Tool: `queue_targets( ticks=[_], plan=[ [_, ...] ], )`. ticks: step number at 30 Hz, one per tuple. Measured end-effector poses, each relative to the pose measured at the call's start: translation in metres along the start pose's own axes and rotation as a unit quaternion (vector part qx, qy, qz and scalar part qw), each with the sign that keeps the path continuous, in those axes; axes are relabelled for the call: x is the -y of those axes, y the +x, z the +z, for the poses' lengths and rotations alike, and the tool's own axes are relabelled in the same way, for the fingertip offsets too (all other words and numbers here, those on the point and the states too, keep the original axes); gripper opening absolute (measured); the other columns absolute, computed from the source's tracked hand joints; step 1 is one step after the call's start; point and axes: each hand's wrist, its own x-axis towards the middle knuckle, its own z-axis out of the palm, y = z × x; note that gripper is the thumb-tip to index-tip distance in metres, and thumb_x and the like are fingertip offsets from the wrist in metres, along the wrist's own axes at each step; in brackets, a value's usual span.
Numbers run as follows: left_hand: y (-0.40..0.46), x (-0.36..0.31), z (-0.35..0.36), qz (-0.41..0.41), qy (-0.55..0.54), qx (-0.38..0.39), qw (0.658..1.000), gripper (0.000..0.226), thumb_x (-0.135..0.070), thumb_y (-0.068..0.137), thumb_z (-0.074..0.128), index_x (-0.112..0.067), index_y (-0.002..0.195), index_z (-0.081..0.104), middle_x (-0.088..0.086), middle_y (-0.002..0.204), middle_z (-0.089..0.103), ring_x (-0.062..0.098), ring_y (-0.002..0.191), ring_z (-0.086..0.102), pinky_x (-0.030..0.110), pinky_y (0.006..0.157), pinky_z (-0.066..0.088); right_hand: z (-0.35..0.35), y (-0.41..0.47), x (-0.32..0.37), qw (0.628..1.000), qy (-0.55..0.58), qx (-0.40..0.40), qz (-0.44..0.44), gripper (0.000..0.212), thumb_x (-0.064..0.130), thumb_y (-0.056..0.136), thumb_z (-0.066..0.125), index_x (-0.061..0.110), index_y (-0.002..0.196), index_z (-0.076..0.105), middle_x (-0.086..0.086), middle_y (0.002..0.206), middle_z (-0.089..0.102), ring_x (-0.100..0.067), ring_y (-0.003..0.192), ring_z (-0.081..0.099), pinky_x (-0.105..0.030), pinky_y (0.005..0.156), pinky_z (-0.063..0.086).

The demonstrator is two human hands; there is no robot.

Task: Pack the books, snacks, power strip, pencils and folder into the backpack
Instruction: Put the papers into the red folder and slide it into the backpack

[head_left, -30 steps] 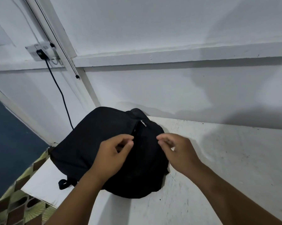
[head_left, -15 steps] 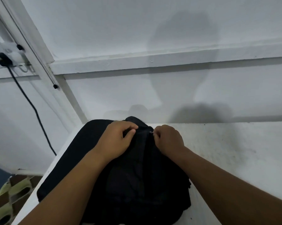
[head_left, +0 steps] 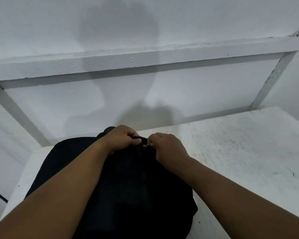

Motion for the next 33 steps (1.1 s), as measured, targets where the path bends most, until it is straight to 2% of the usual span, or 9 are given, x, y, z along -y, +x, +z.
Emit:
queue_targets(
  ticks=[3,6,11,13,23,26,28,30,33],
  plan=[
    [0.005,0.006,0.006,-0.040,-0.083,-0.049,0.995,0.005,-0.011,0.089,0.072,-0.010,0.085,0.076,0.004,0.078,0.075,0.007,0.065,0.067,0.016,0.057,0.050,0.008,-0.016,-0.003,0.998,0.051,-0.014,-0.023,0.020,0.002,0.073,0.051,0.014,0.081,0.064,0.001,0.080,0.064,-0.024,0.073,0.060,-0.030,0.064,0.040],
    [0.010,0.009,0.010,-0.057,-0.087,-0.071,0.992,0.003,-0.012,0.089,0.073,-0.011,0.089,0.076,0.004,0.083,0.075,0.011,0.073,0.067,0.015,0.059,0.050,0.015,-0.045,-0.005,0.991,0.124,-0.015,-0.042,0.021,-0.003,0.075,0.051,0.016,0.077,0.060,0.006,0.087,0.062,-0.021,0.085,0.065,-0.042,0.085,0.054],
    [0.014,0.011,0.018,-0.033,-0.039,-0.073,0.996,0.010,-0.011,0.088,0.074,-0.020,0.085,0.072,-0.002,0.088,0.073,0.010,0.082,0.066,0.019,0.069,0.049,0.026,-0.105,-0.006,0.976,0.213,0.036,0.023,0.031,0.002,0.089,0.048,0.031,0.085,0.057,0.017,0.098,0.062,0.000,0.112,0.058,-0.052,0.115,0.031],
    [0.015,0.011,0.020,-0.024,-0.015,-0.077,0.997,0.009,-0.012,0.088,0.074,-0.021,0.086,0.072,-0.004,0.090,0.072,0.009,0.084,0.066,0.023,0.076,0.049,0.026,-0.120,-0.001,0.972,0.228,0.055,0.030,0.034,0.001,0.087,0.044,0.032,0.088,0.057,0.020,0.100,0.061,0.001,0.119,0.054,-0.051,0.119,0.024],
    [0.016,0.016,0.024,-0.001,0.072,-0.082,0.994,0.018,-0.020,0.084,0.077,-0.034,0.078,0.067,-0.012,0.093,0.070,0.012,0.094,0.066,0.036,0.094,0.052,0.023,-0.162,0.008,0.962,0.263,0.060,0.041,0.038,-0.005,0.086,0.043,0.027,0.090,0.063,0.017,0.103,0.060,-0.005,0.107,0.061,-0.049,0.121,0.023],
    [0.017,0.020,0.025,-0.004,0.093,-0.079,0.993,0.016,-0.026,0.081,0.078,-0.037,0.076,0.068,-0.018,0.093,0.069,0.014,0.100,0.065,0.047,0.102,0.047,0.022,-0.166,0.010,0.961,0.266,0.061,0.041,0.036,-0.005,0.086,0.044,0.023,0.090,0.065,0.016,0.102,0.059,-0.006,0.093,0.063,-0.048,0.121,0.023],
    [0.018,0.024,0.026,-0.006,0.107,-0.082,0.991,0.013,-0.031,0.079,0.078,-0.040,0.076,0.068,-0.022,0.093,0.068,0.012,0.102,0.064,0.051,0.107,0.041,0.022,-0.167,0.010,0.961,0.267,0.065,0.039,0.034,-0.004,0.086,0.045,0.023,0.091,0.065,0.016,0.102,0.059,-0.007,0.096,0.063,-0.047,0.120,0.025],
    [0.016,0.022,0.027,-0.003,0.121,-0.117,0.986,0.007,-0.040,0.082,0.074,-0.038,0.080,0.068,-0.023,0.095,0.067,0.009,0.101,0.062,0.047,0.108,0.035,0.018,-0.164,0.011,0.959,0.268,0.081,0.037,0.030,-0.001,0.087,0.048,0.023,0.090,0.065,0.015,0.101,0.059,-0.007,0.099,0.062,-0.044,0.116,0.031],
    [0.012,0.013,0.027,-0.022,0.116,-0.239,0.964,0.026,-0.052,0.095,0.051,-0.031,0.092,0.066,-0.018,0.095,0.062,0.013,0.098,0.055,0.043,0.104,0.027,0.006,-0.153,0.009,0.950,0.289,0.106,0.041,0.019,0.006,0.091,0.057,0.022,0.088,0.068,0.014,0.096,0.064,-0.010,0.097,0.063,-0.035,0.096,0.049]
  ],
)
